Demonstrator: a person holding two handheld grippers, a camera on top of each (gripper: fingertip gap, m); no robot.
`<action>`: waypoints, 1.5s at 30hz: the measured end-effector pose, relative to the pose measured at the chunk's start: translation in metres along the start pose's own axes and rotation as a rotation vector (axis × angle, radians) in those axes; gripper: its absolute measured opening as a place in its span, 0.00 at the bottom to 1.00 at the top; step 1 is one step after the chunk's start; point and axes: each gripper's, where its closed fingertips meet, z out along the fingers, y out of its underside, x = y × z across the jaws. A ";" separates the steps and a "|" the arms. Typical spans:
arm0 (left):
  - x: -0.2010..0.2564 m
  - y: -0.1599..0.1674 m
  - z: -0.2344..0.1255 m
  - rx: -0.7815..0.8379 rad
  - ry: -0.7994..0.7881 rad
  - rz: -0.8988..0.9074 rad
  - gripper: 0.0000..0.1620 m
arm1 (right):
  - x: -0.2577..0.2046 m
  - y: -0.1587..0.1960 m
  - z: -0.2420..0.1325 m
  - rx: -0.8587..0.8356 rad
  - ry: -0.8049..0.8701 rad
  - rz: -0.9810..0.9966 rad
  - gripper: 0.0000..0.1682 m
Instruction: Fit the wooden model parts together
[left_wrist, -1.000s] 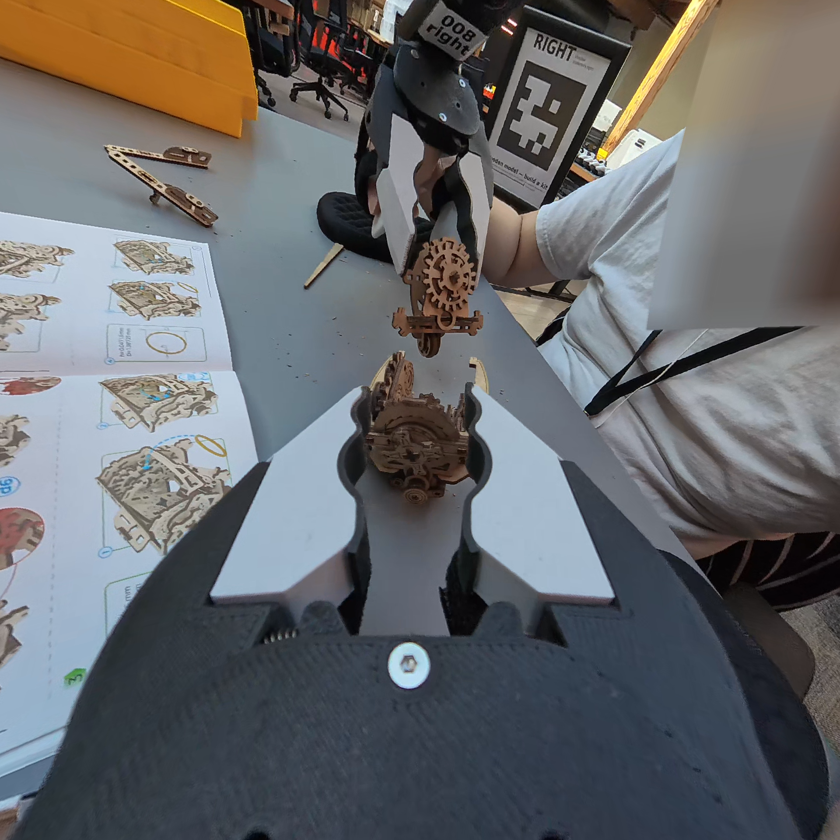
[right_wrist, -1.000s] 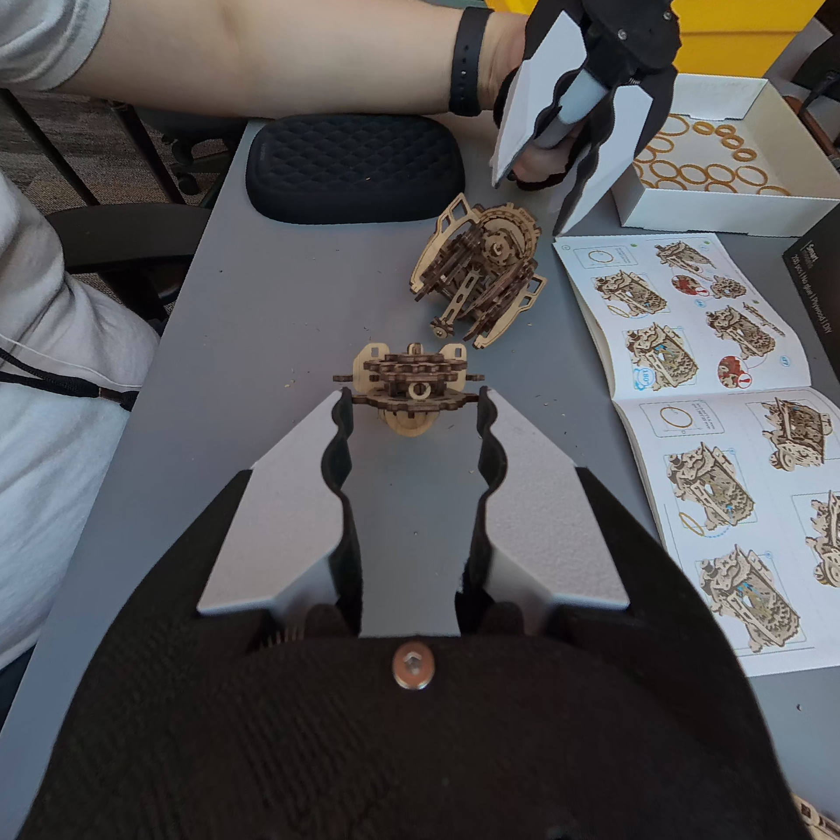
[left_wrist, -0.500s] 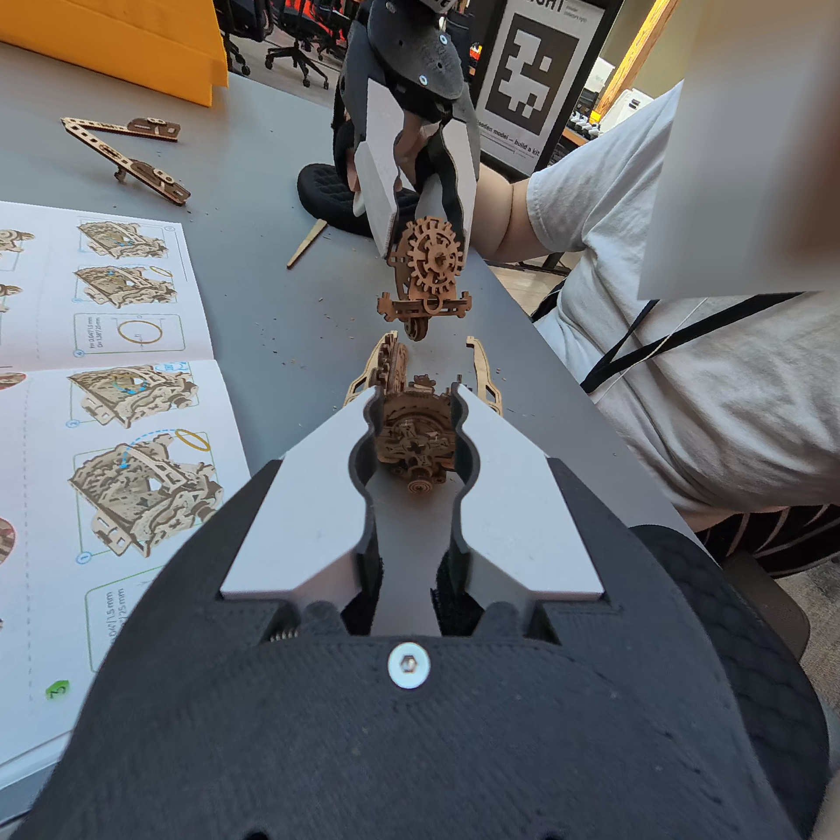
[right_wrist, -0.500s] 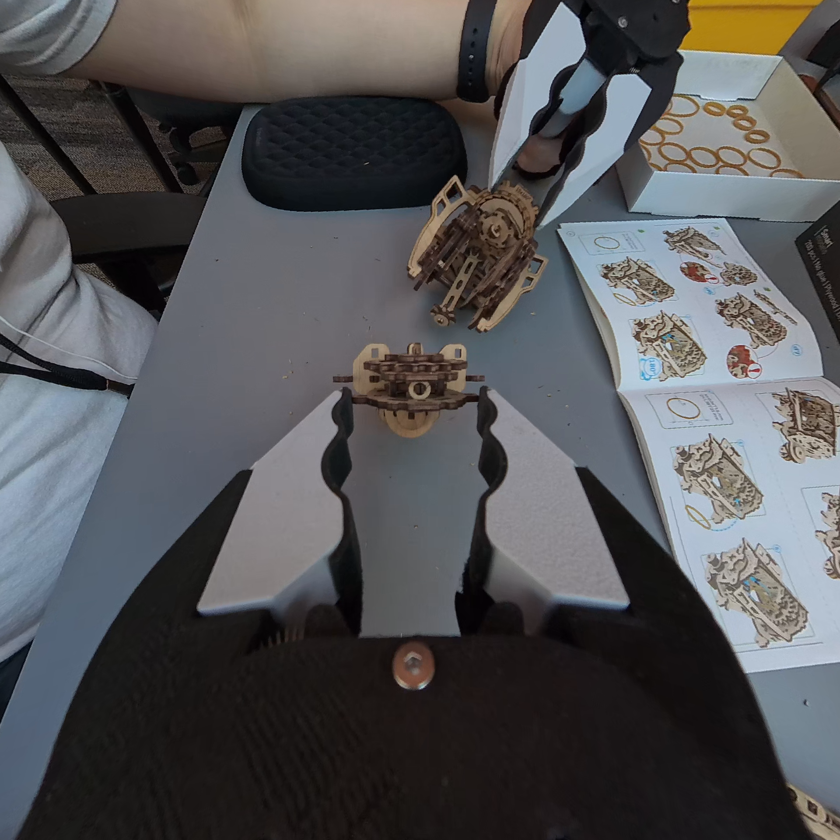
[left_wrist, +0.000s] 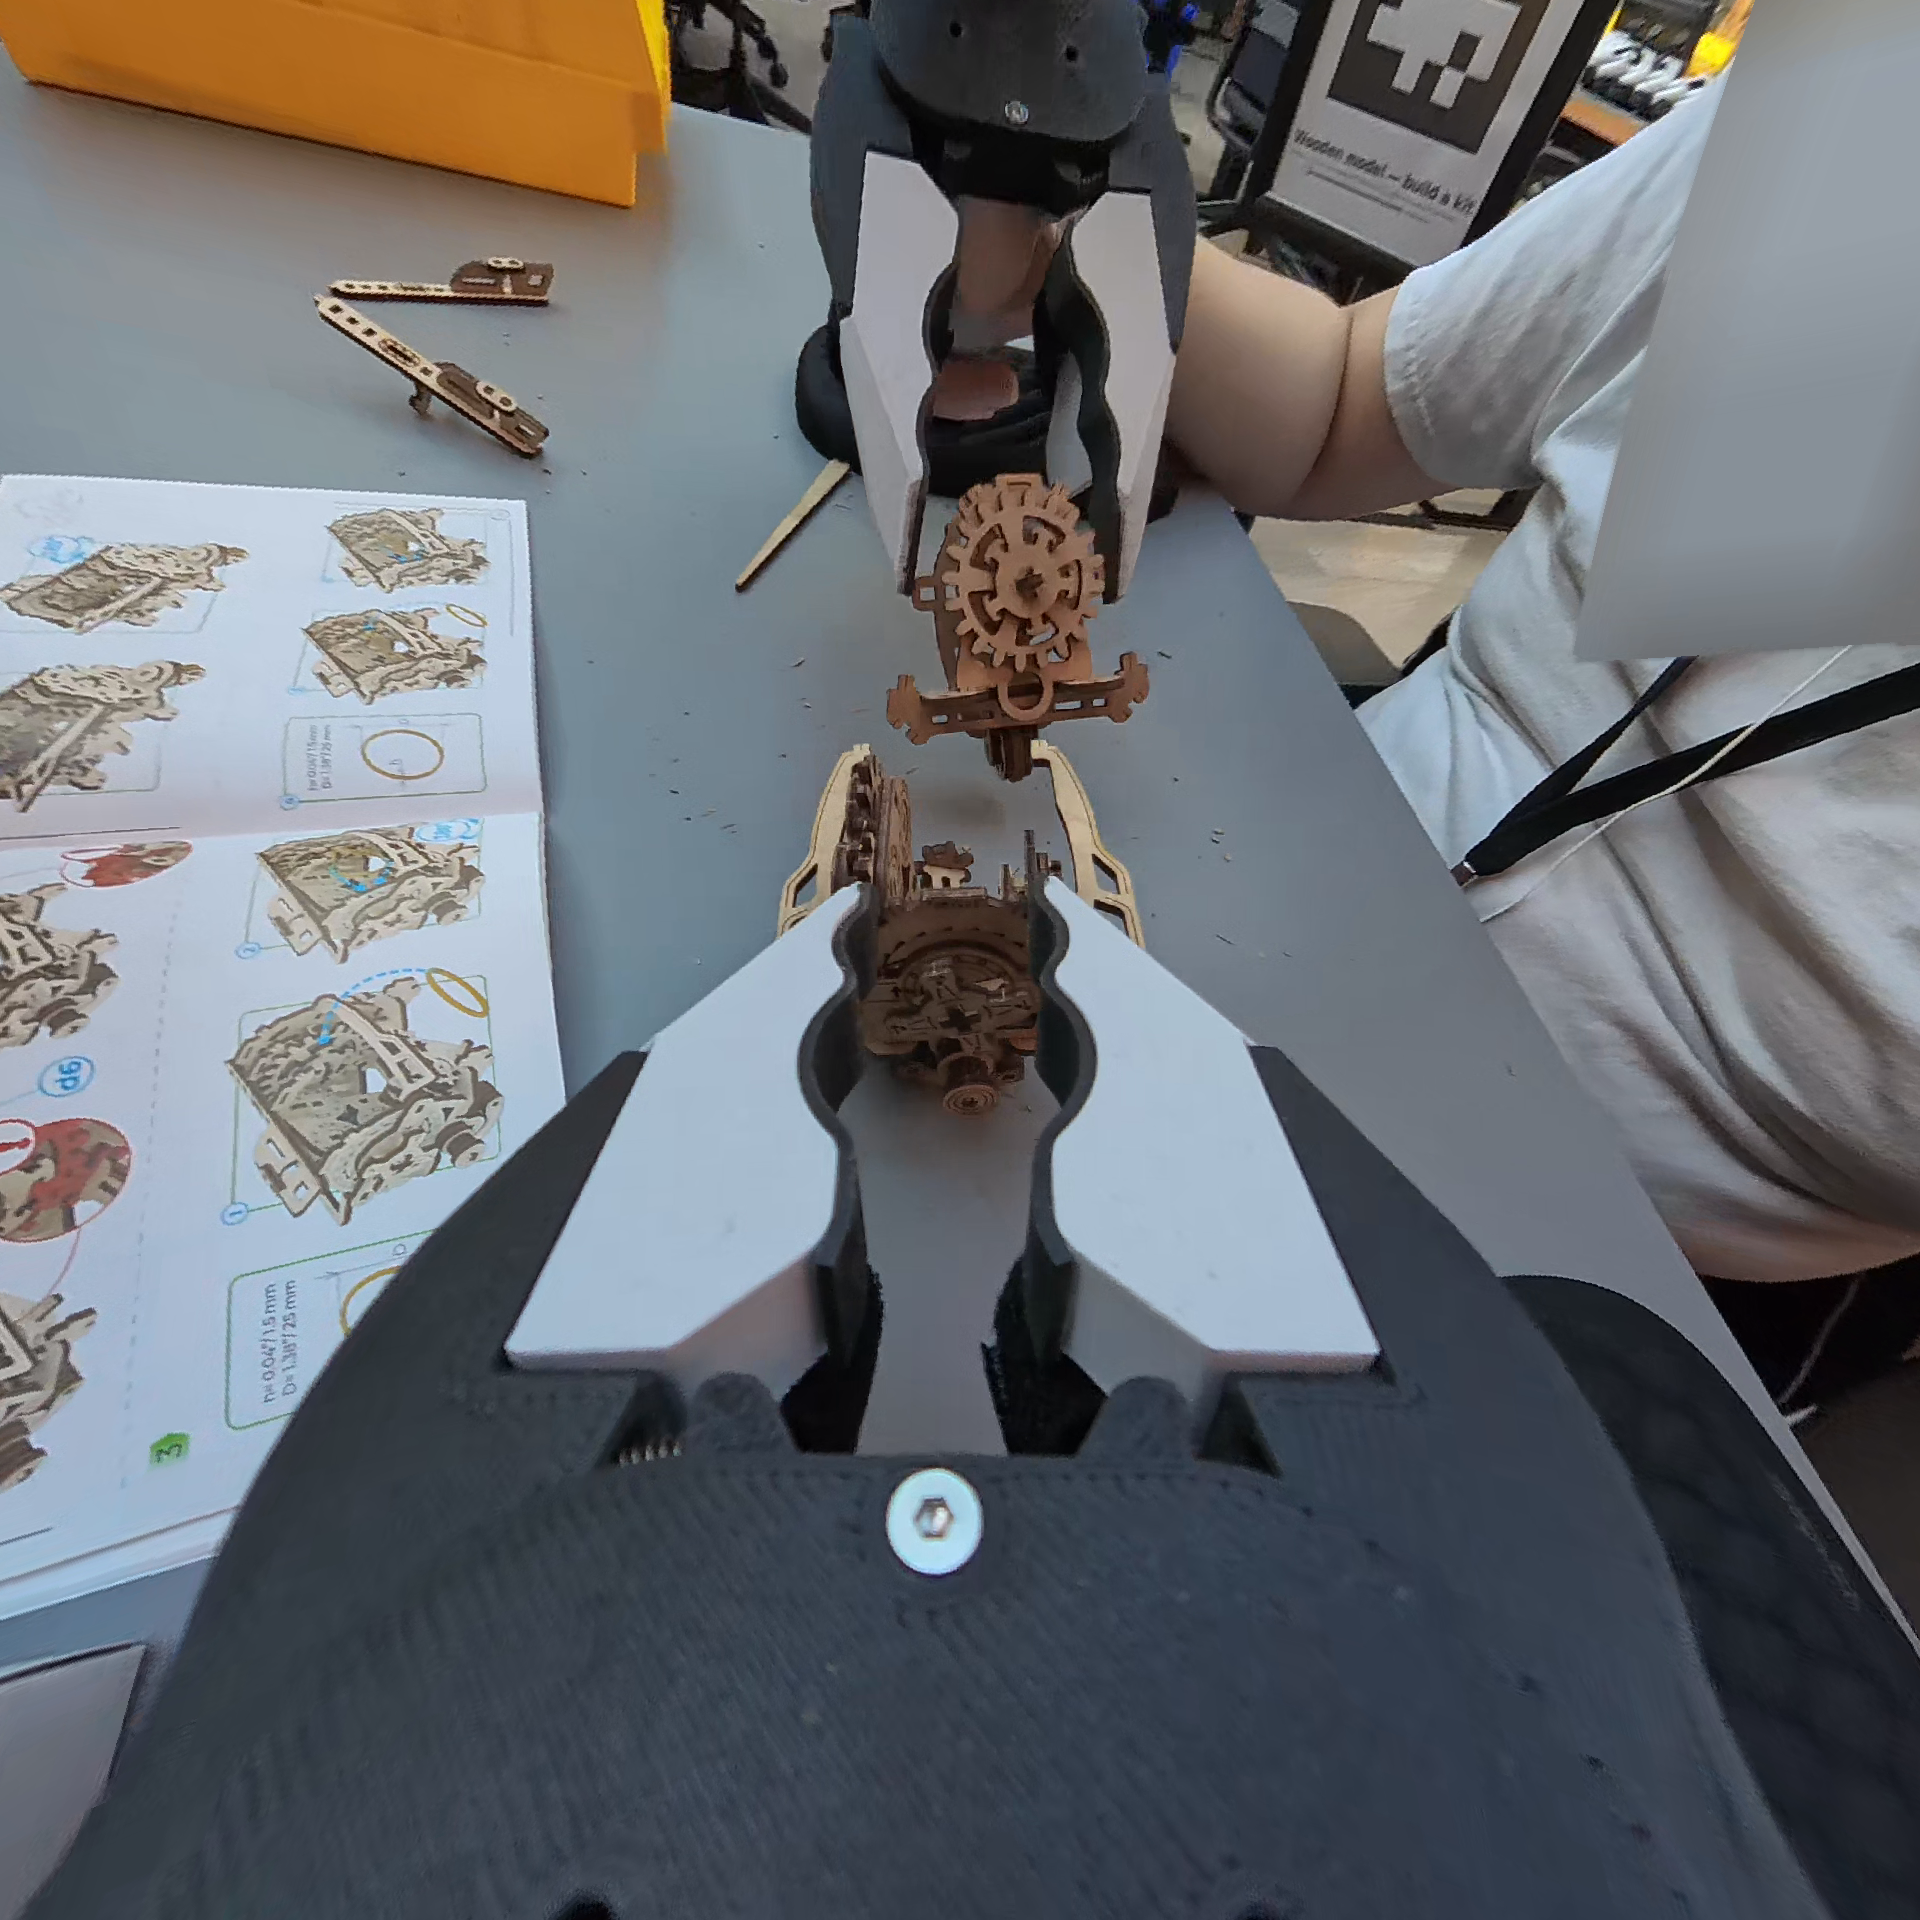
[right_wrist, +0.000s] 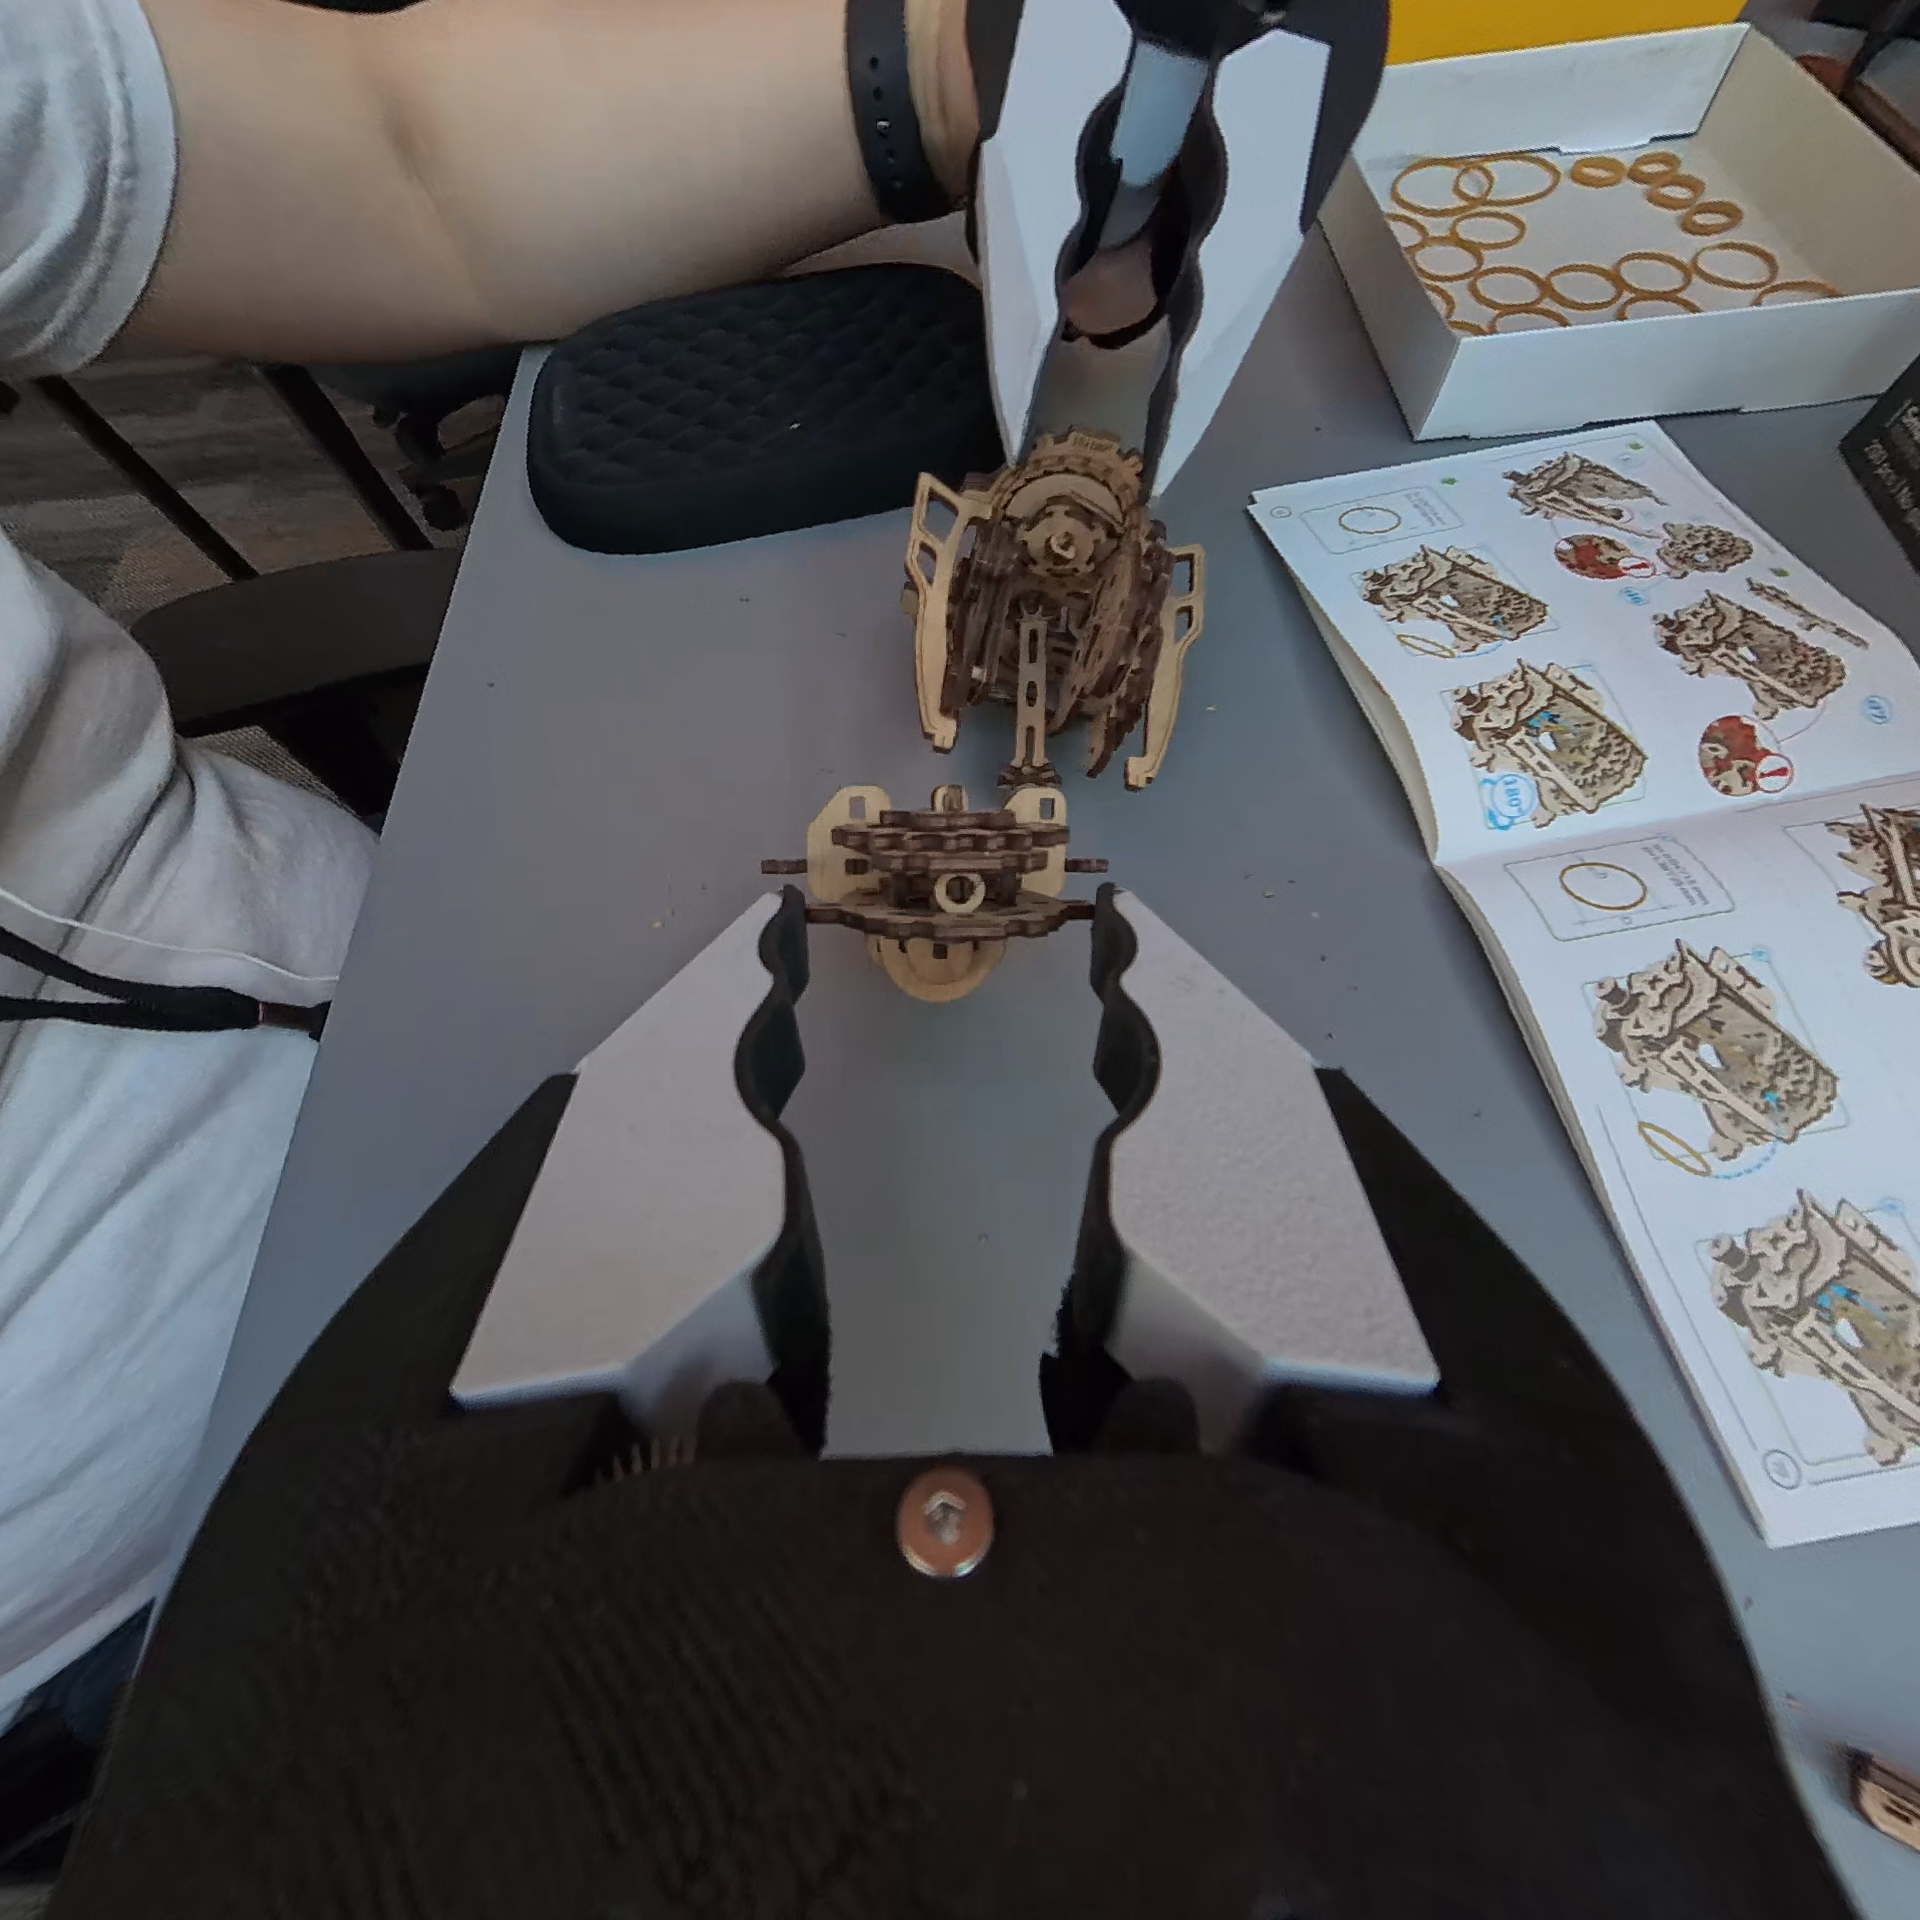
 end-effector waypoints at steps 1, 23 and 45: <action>0.001 0.000 0.000 -0.005 -0.025 0.011 0.16 | 0.003 0.001 0.001 -0.003 0.005 0.030 0.32; -0.010 0.001 -0.004 0.100 0.010 -0.233 0.16 | 0.024 0.000 0.025 -0.221 -0.154 0.309 0.32; -0.005 0.002 -0.004 0.106 0.033 -0.215 0.16 | 0.021 -0.004 0.034 -0.334 -0.219 0.284 0.32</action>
